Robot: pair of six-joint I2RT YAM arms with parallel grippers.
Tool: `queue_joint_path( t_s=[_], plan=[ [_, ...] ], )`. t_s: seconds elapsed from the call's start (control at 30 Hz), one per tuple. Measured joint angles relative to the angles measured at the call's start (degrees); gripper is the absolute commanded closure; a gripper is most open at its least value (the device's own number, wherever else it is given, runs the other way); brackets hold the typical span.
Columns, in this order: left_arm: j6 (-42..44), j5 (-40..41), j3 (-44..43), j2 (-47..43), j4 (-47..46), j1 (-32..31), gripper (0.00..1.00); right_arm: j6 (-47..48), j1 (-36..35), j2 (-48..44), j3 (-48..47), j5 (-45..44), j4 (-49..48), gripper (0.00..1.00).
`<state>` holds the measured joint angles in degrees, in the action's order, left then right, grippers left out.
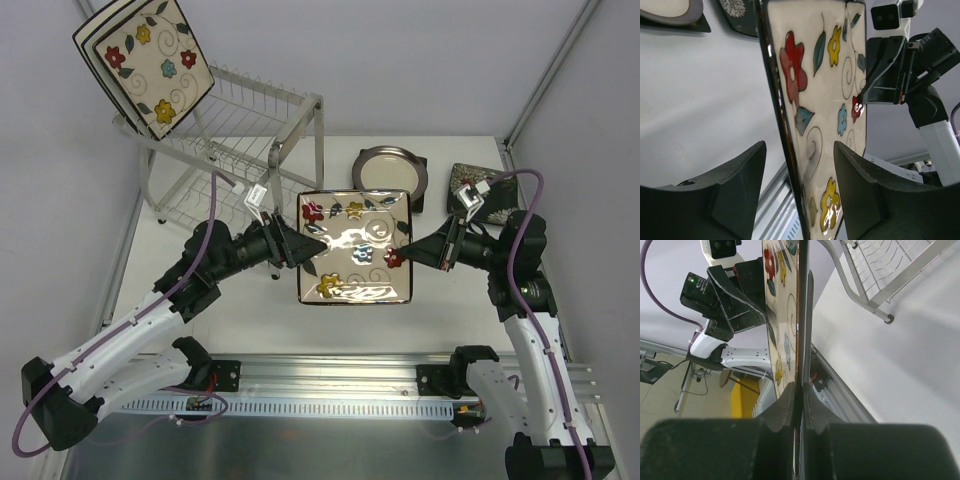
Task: Load the plates into the dish rack
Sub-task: Pass the plate from the right arm to the left
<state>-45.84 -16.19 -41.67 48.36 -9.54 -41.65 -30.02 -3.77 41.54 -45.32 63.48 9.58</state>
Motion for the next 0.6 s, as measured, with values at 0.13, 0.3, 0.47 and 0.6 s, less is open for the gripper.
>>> queue_joint_path(
  t_s=[0.13, 0.3, 0.47, 0.6],
  plan=[
    [-1.3, -1.6, -0.6, 0.6, -2.2, -0.5, 0.51, 0.0, -0.2, 0.0, -0.1, 0.3, -0.3, 0.99],
    [-2.0, -3.4, -1.3, 1.3, -3.3, -1.0, 0.57, 0.0, -0.2, 0.0, -0.1, 0.4, -0.4, 1.00],
    [-2.8, -4.5, -1.4, 2.0, -3.4, -1.0, 0.62, 0.1, -0.2, 0.0, -0.1, 0.7, -0.8, 0.99],
    [-3.1, -4.8, -1.4, 2.2, -3.2, -1.0, 0.77, 0.3, -0.2, 0.0, -0.1, 1.0, -0.9, 0.99]
  ],
)
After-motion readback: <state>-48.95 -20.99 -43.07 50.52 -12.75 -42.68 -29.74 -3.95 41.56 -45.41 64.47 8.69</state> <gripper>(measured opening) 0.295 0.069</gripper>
